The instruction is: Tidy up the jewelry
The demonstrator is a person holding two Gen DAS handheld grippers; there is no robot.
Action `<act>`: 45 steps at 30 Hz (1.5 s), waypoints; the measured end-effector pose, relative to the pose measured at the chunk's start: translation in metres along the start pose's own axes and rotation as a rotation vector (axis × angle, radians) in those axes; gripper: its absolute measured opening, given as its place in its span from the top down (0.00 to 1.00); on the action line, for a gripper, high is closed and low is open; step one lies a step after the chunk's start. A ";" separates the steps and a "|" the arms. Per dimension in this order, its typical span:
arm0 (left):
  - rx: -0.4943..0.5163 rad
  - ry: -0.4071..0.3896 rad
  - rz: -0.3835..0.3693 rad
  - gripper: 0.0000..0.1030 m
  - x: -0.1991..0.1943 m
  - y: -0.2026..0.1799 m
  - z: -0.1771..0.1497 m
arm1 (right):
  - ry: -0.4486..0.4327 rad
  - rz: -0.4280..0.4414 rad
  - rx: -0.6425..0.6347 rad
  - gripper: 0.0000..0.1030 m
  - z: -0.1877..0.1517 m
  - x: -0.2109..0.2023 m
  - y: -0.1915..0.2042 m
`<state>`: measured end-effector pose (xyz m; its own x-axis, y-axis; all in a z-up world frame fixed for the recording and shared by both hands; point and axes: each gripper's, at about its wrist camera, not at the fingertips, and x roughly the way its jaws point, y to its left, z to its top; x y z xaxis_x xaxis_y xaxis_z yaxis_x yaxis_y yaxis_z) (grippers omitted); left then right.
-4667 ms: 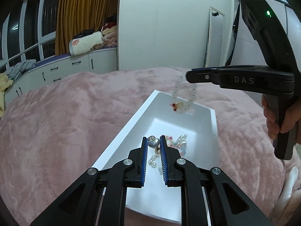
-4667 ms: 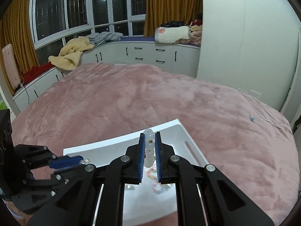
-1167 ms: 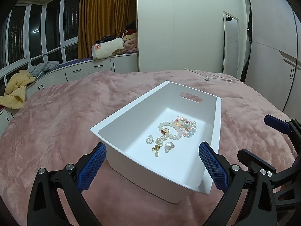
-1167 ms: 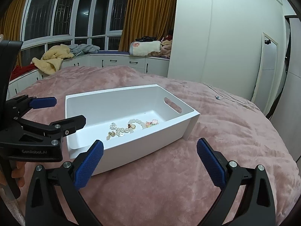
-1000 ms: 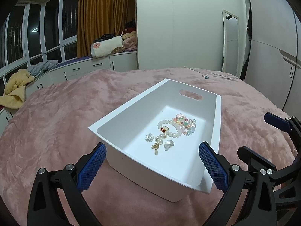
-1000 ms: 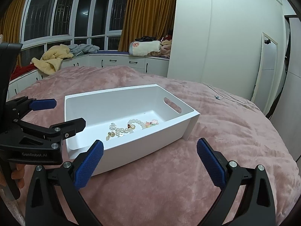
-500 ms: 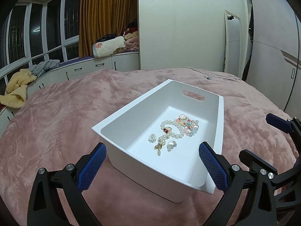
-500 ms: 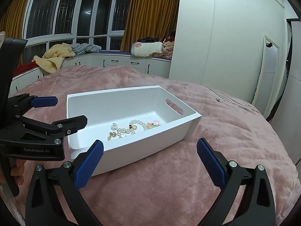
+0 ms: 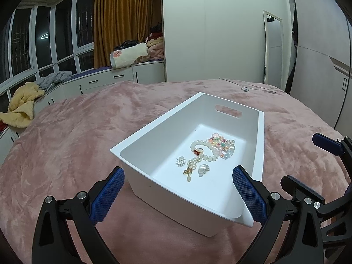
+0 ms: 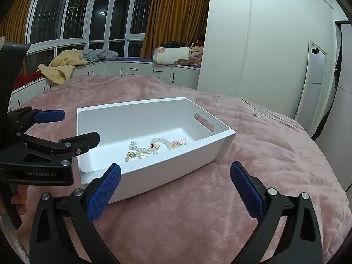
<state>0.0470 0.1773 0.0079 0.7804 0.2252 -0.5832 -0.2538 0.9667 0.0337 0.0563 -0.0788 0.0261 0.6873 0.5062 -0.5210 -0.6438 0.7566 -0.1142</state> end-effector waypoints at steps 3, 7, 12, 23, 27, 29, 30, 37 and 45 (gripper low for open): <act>0.002 -0.002 0.004 0.03 0.000 0.000 0.000 | -0.001 0.002 0.000 0.05 0.000 0.000 0.000; 0.003 -0.001 0.003 0.03 0.000 0.000 0.000 | -0.004 -0.001 -0.008 0.05 -0.002 0.001 0.002; 0.007 -0.003 0.004 0.03 0.000 0.000 0.000 | -0.005 -0.001 -0.004 0.05 -0.002 0.001 0.003; 0.009 -0.006 0.002 0.03 -0.001 -0.001 -0.001 | -0.003 -0.006 0.000 0.05 -0.001 0.002 0.002; 0.000 -0.010 -0.007 0.03 -0.002 0.000 -0.002 | -0.003 -0.004 -0.001 0.05 -0.002 0.002 0.002; -0.017 -0.019 -0.018 0.03 -0.003 0.003 -0.001 | -0.002 -0.002 -0.004 0.05 -0.002 0.002 0.002; -0.025 -0.021 -0.027 0.03 -0.003 0.004 -0.001 | -0.001 -0.001 -0.005 0.05 -0.002 0.002 0.003; -0.025 -0.021 -0.043 0.03 -0.003 0.006 0.000 | 0.001 -0.002 -0.001 0.05 -0.003 0.002 0.003; -0.036 -0.023 -0.028 0.03 -0.003 0.006 0.001 | 0.007 0.000 -0.005 0.05 -0.004 0.001 0.005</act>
<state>0.0435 0.1829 0.0104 0.8004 0.2010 -0.5647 -0.2517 0.9677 -0.0122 0.0526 -0.0756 0.0216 0.6847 0.5037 -0.5267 -0.6458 0.7543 -0.1182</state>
